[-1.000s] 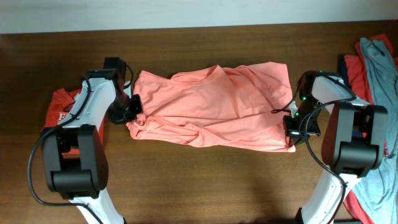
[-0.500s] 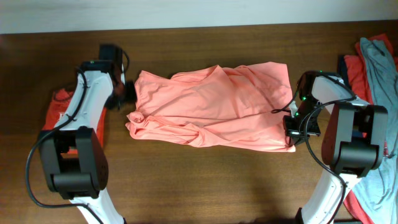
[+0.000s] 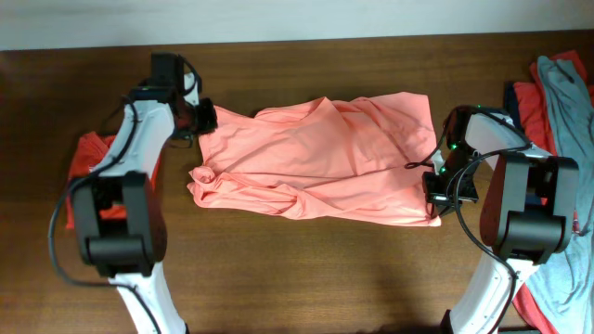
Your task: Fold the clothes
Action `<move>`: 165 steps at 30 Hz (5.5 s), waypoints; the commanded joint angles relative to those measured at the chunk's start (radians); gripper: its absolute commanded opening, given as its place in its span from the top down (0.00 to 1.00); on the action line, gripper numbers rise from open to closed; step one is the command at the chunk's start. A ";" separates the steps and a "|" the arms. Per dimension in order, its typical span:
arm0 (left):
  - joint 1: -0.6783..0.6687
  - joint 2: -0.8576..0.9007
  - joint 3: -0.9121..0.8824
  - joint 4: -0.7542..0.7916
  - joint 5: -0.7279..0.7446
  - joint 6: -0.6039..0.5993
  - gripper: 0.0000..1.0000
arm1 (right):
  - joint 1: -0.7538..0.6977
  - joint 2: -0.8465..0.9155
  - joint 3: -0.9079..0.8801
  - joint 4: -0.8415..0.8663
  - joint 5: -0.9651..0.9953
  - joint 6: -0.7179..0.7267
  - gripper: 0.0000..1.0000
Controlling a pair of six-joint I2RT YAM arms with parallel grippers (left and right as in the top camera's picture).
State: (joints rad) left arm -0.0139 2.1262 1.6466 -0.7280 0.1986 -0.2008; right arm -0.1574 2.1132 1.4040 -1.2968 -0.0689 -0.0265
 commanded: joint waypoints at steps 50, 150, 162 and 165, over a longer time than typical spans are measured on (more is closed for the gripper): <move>0.076 0.192 0.116 -0.051 -0.162 0.039 0.76 | -0.008 -0.167 0.067 -0.018 -0.026 0.008 0.90; 0.073 0.237 0.156 0.081 -0.048 0.090 0.99 | 0.046 0.261 0.186 1.154 -0.286 0.043 0.92; 0.081 0.212 0.186 0.035 -0.045 0.090 0.99 | -0.024 0.233 0.340 0.868 -0.286 0.087 0.96; 0.082 0.179 0.203 0.028 -0.045 0.090 0.99 | -0.037 0.216 0.457 0.739 -0.286 0.087 0.96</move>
State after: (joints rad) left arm 0.0612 2.3413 1.8267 -0.6926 0.1436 -0.1158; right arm -0.1749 2.3348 1.7588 -0.5121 -0.3729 0.0521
